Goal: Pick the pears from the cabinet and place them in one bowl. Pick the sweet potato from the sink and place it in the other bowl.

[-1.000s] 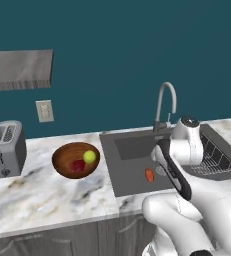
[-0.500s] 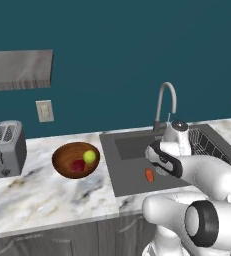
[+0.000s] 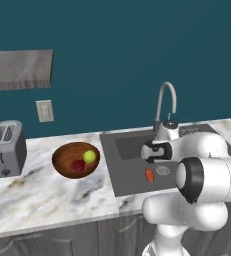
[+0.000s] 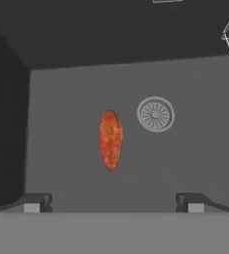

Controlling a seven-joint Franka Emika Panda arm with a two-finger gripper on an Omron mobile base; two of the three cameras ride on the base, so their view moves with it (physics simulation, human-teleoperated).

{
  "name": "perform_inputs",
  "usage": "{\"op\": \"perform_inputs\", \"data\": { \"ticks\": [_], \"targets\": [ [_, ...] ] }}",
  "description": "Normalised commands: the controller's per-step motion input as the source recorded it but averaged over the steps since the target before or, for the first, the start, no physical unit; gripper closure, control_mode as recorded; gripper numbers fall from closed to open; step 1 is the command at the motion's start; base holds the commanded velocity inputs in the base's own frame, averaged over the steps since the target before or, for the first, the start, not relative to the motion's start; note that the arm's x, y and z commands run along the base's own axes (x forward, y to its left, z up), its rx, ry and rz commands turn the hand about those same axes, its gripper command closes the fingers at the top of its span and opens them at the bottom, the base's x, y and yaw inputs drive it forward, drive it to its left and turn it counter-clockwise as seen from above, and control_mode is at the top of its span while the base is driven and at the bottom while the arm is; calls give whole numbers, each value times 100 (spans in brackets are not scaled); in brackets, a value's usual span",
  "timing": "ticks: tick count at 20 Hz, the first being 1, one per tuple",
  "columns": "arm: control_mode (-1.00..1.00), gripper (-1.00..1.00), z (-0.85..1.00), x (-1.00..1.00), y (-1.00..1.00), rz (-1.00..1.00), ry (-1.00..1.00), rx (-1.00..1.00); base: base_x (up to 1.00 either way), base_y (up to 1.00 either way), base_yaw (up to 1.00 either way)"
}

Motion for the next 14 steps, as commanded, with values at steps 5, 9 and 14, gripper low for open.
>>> {"op": "perform_inputs", "data": {
  "ticks": [5,9,14],
  "targets": [
    [-100,-100,-17,16,0,0,13,0,0,0,0],
    [-100,-100,-42,23,0,3,4,0,0,0,0],
    [-100,-100,-51,20,-1,9,16,3,0,0,0]
  ]
}}
